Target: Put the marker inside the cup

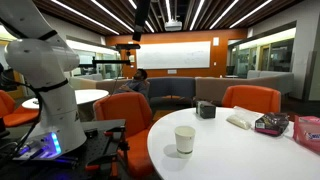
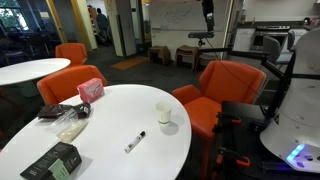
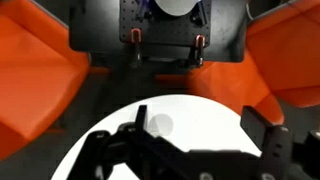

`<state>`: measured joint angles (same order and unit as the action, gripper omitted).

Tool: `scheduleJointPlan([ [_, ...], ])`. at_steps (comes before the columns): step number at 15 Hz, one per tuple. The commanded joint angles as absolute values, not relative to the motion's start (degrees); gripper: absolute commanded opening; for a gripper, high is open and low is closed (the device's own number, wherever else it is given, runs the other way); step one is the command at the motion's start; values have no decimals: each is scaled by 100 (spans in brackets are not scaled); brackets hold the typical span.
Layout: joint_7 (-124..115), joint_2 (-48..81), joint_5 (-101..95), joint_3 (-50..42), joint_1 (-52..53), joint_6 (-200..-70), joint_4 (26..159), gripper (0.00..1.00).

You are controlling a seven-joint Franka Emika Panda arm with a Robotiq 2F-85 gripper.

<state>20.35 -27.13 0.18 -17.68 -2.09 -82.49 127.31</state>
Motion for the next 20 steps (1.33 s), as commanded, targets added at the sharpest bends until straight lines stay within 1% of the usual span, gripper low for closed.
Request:
scheduleJointPlan([
  [1,2100,-2683,66,-1632,-381,-8238,12718,100],
  [5,2303,-2646,-74,-1559,-313,-8372,12704,100],
  [8,2802,-2500,-369,-1329,-129,-8868,12703,100],
  [20,4013,-1000,-1252,-22,709,-10851,12988,100],
])
